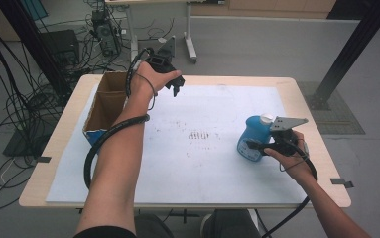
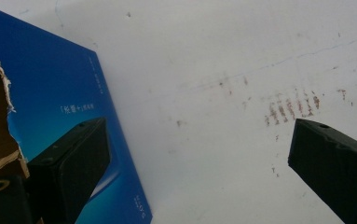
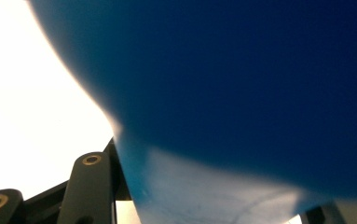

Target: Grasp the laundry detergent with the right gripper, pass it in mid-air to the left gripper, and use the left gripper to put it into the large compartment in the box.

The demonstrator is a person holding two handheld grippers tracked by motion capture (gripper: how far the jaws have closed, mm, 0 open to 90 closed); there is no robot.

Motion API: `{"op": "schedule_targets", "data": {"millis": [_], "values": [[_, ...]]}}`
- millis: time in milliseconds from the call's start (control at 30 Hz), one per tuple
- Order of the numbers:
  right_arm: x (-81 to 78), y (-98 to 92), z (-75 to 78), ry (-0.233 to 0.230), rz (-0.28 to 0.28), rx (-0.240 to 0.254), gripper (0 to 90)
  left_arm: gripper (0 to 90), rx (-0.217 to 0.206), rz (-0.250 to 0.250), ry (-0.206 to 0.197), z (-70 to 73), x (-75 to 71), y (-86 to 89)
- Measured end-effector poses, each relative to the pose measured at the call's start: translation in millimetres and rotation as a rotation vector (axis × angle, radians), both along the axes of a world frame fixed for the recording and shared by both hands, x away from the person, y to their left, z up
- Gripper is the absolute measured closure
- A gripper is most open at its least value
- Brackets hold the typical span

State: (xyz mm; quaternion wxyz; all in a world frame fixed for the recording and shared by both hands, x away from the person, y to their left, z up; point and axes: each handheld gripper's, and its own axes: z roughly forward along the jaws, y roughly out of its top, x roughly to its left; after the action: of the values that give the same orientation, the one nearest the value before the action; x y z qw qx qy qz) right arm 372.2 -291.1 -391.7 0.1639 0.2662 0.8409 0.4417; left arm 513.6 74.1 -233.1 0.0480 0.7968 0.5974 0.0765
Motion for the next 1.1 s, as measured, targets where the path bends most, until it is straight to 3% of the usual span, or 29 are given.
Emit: {"op": "schedule_targets", "data": {"millis": [1100], "values": [[0.4, -0.8, -0.2, 0.006, 0.000, 0.008, 43.8, 6.1, 0.012, -0.011, -0.002, 3.5, -2.9, -3.4]]}}
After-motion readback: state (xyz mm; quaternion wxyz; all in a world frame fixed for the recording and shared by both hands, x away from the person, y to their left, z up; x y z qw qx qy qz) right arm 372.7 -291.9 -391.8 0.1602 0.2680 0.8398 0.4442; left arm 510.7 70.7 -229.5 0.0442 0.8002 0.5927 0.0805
